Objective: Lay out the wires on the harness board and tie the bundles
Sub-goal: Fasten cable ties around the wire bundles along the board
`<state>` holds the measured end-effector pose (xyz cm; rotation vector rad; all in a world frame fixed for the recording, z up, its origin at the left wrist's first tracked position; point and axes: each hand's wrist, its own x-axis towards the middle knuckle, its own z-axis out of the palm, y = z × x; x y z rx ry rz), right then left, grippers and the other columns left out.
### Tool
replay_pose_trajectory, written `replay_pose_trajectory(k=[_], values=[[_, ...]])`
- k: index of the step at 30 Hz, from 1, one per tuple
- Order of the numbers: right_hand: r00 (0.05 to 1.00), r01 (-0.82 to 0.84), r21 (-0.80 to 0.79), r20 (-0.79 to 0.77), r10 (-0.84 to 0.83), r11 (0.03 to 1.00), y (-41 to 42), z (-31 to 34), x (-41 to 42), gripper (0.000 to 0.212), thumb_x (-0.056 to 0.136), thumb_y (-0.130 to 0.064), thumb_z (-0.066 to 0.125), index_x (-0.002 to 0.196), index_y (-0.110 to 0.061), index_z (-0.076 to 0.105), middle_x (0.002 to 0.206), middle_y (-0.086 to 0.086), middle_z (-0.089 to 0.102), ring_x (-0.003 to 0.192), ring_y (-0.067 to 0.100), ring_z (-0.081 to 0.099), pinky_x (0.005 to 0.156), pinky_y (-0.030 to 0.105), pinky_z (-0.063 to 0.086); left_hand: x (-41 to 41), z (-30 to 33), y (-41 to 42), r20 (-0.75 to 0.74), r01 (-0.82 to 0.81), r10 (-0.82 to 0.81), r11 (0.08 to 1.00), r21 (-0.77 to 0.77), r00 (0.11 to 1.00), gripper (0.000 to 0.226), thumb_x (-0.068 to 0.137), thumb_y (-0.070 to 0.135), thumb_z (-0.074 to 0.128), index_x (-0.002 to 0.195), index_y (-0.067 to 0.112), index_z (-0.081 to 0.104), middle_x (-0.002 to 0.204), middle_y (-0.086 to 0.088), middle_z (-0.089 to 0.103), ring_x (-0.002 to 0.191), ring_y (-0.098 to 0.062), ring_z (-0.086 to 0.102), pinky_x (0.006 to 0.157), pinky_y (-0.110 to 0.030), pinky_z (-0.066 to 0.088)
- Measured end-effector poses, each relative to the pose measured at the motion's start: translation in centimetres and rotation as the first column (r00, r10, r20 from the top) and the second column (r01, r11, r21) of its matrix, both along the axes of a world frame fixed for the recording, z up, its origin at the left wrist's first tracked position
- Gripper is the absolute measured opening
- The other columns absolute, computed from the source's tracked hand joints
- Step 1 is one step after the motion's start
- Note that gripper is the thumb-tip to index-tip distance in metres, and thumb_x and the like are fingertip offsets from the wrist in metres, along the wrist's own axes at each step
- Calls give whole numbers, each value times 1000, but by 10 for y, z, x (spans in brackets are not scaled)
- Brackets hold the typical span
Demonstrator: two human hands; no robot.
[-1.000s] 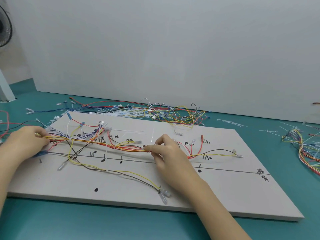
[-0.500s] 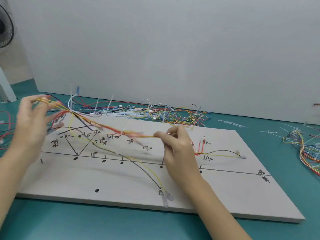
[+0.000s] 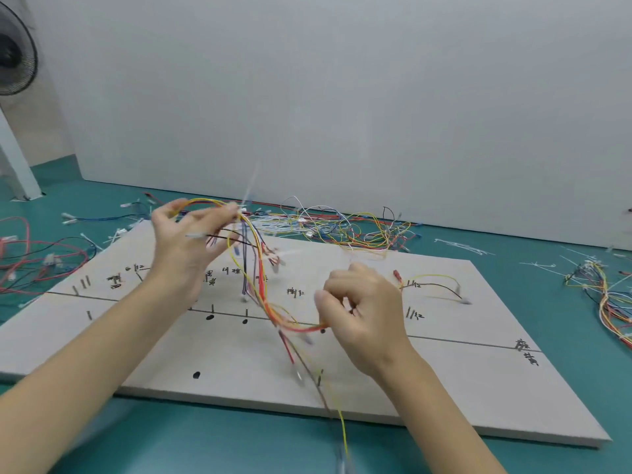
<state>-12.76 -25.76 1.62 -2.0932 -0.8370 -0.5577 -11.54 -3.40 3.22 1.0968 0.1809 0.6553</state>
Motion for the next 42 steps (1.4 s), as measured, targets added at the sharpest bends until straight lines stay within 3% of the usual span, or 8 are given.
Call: replay_pose_trajectory(k=[7, 12, 15, 21, 29, 33, 36, 42], values=[[951, 91, -356, -245, -187, 930, 0, -1, 4, 86, 52, -101, 20, 107, -48, 58, 70, -17, 65, 84, 1, 59, 76, 29, 39, 3, 27, -46, 65, 352, -359, 931, 93, 931, 67, 57, -21, 59, 111, 15, 47, 71, -8, 67, 71, -20, 68, 70, -31, 57], [945, 34, -334, -296, -139, 942, 19, -14, -5, 62, 53, -102, 25, 79, -56, 58, 61, -14, 58, 74, 3, 56, 64, 23, 34, 0, 30, -71, 112, 558, -547, 811, -173, 830, 56, 70, -26, 27, 110, 10, 42, 63, -4, 53, 59, -16, 56, 70, -32, 59], [944, 31, -293, -305, -124, 956, 27, -17, -10, 46, 62, -94, 32, 62, -52, 53, 69, -20, 58, 72, 1, 49, 63, 21, 33, -3, 34, -73, 212, 624, -587, 743, -242, 781, 50, 59, -19, 35, 98, 9, 46, 67, -4, 49, 66, -18, 50, 73, -31, 59], [868, -54, -23, -495, 36, 998, 28, -11, -11, 64, 52, -94, 45, 106, -61, 55, 101, -32, 55, 75, -9, 49, 82, 24, 41, 0, 41, -68, 272, 588, -522, 700, -406, 809, 39, 59, -18, 39, 81, 14, 45, 72, 1, 46, 65, -10, 55, 105, -33, 45], [932, -65, 112, -348, 100, 992, 43, -26, -16, 16, 86, -31, 62, 87, -23, 76, 89, -16, 72, 65, -11, 51, 68, 20, 38, 1, 27, -68, 215, 535, -496, 711, -456, 841, 35, 60, -16, 45, 81, 12, 46, 64, -1, 58, 62, -9, 59, 109, -29, 39], [777, -174, 326, -534, 333, 929, 38, -13, -14, 12, 92, -11, 57, 82, -16, 64, 85, 16, 72, 73, 8, 63, 73, 34, 49, 5, 23, -72, 170, 534, -511, 754, -383, 843, 42, 68, -18, 45, 92, 17, 47, 69, 0, 63, 66, -13, 62, 90, -24, 46], [642, -209, 500, -577, 504, 840, 33, -5, -14, 15, 92, -6, 59, 79, -13, 55, 77, 17, 64, 45, -2, 54, 49, 8, 38, 10, 23, -77, 114, 450, -439, 824, -344, 891, 42, 80, -20, 42, 95, 19, 47, 70, 1, 64, 60, -12, 61, 58, -19, 51], [510, -103, 660, -607, 609, 744, 37, -5, -18, 20, 87, 3, 64, 92, -10, 50, 77, 18, 65, 56, 10, 64, 55, 12, 46, 14, 19, -77, 104, 377, -363, 885, -271, 926, 42, 83, -18, 47, 102, 20, 47, 68, 3, 67, 60, -11, 64, 61, -23, 45]])
